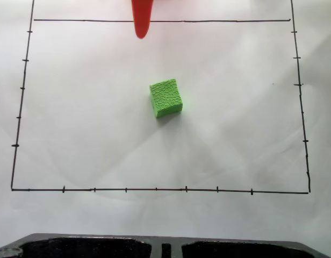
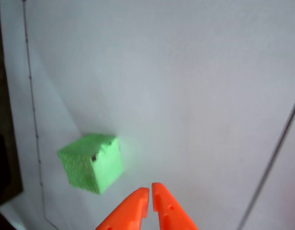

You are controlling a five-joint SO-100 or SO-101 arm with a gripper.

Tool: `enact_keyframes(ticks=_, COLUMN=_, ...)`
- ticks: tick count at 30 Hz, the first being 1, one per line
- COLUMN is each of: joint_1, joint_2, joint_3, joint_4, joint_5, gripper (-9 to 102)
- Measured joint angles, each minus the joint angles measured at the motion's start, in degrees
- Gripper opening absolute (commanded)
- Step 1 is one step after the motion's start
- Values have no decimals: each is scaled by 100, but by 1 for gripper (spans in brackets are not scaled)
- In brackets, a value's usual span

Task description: Grasp the colored block, Place it on the black dot, and then return the arm to the default position.

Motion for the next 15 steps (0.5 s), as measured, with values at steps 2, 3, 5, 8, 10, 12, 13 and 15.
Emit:
enact_keyframes(ticks=2, joint_1=26, joint_2=0, joint_3=88, joint_4=-97, joint_5=9, gripper=0)
enact_keyframes(ticks=3, joint_1=26, joint_2=0, joint_3=167, joint_4=-141, joint_5=9, gripper=0)
enact_keyframes(ticks=5, joint_1=26, joint_2=0, joint_3=281, joint_4=-202, joint_5=9, gripper=0)
enact_keyframes(ticks=8, joint_1=26, joint_2=0, joint_3=299, joint_4=-264, joint_5=0, gripper=0)
enact_keyframes(ticks=10, joint_1=26, joint_2=0, joint_3=299, joint_4=-264, joint_5=0, gripper=0)
enact_keyframes(ticks=12, joint_1=0, joint_2=0, joint_3=299, joint_4=-264, joint_5=-18, gripper=0)
enact_keyframes(ticks=13, joint_1=-9, joint_2=0, joint_3=299, joint_4=-264, joint_5=-44, gripper=0)
enact_keyframes(ticks=15, joint_1=-26, joint_2=0, joint_3=299, joint_4=-264, joint_5=-62, gripper=0)
